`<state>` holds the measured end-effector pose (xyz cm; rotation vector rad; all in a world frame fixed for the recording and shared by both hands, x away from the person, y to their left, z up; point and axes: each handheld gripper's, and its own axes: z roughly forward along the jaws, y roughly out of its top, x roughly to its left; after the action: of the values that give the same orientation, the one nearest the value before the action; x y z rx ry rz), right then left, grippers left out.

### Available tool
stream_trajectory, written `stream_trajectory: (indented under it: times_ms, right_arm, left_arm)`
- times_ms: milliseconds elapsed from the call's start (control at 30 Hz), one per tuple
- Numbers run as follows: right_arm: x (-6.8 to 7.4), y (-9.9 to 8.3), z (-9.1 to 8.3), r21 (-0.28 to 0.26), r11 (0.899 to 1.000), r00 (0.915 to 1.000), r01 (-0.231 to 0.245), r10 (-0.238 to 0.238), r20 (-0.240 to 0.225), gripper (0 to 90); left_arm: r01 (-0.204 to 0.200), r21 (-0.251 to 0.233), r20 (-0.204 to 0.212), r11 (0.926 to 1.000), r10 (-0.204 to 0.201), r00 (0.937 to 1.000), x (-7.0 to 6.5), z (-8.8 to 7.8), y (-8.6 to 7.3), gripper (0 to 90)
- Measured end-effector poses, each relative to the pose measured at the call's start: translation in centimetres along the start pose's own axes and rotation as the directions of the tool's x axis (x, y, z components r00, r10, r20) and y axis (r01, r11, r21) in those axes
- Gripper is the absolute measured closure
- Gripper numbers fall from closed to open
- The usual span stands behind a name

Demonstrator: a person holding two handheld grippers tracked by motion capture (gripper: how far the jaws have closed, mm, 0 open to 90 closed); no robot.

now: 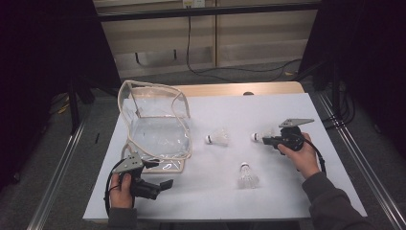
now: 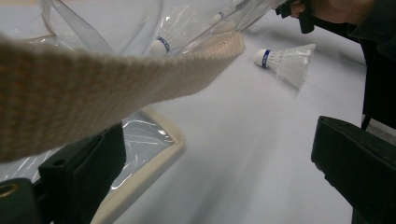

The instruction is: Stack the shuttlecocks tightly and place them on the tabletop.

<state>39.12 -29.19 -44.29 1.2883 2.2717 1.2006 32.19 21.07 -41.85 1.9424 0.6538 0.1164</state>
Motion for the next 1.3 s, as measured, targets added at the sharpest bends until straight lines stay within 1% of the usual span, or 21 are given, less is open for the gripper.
stream_trajectory:
  times_ms: [133, 300, 367, 467, 600, 700, 1100, 1233, 1300]
  right_arm:
    - [-0.1, 0.1, -0.2, -0.012, 1.000, 0.9998, -0.013, 0.013, -0.014, 89.9]
    - [0.1, 0.2, -0.5, -0.026, 1.000, 0.9998, -0.004, 0.004, -0.020, 89.9]
    - [0.2, 0.3, -0.5, -0.031, 0.999, 0.9995, -0.011, 0.010, -0.030, 89.9]
    - [0.3, 0.4, -0.5, -0.030, 0.999, 0.9993, -0.014, 0.013, -0.036, 89.9]
    - [0.6, 0.8, -0.3, -0.031, 0.999, 0.9987, -0.018, 0.017, -0.048, 89.9]
    - [0.8, 1.0, -0.1, -0.034, 0.999, 0.9985, -0.011, 0.009, -0.054, 90.0]
    - [1.3, 1.7, 0.0, -0.036, 0.999, 0.9984, 0.000, -0.002, -0.057, 89.9]
    - [1.3, 1.8, 0.1, -0.048, 0.999, 0.9977, -0.007, 0.004, -0.068, 90.0]
    - [1.3, 1.9, 0.1, -0.043, 0.999, 0.9977, -0.009, 0.006, -0.067, 90.0]
  left_arm:
    - [-0.001, 0.000, -0.002, 1.0000, 0.001, 1.0000, 0.0, 0.0, 0.0, 3.4]
    - [0.001, -0.002, -0.003, 1.0000, -0.001, 1.0000, 0.0, 0.0, 0.0, 3.4]
    - [0.001, 0.000, -0.002, 1.0000, -0.001, 1.0000, 0.0, -0.1, 0.0, 3.4]
    - [0.003, -0.008, -0.002, 1.0000, -0.003, 1.0000, 0.0, 0.0, 0.0, 3.4]
    - [0.002, -0.001, -0.005, 1.0000, -0.002, 1.0000, 0.1, -0.1, 0.0, 3.4]
    - [0.001, -0.001, -0.006, 1.0000, -0.001, 1.0000, 0.1, -0.1, -0.1, 3.4]
    - [0.001, -0.001, -0.006, 1.0000, -0.001, 1.0000, 0.1, -0.1, 0.0, 3.4]
    - [0.001, -0.001, -0.007, 1.0000, -0.001, 1.0000, 0.1, -0.1, 0.0, 3.4]
    - [0.003, -0.003, -0.006, 1.0000, -0.003, 1.0000, 0.1, -0.1, 0.0, 3.4]
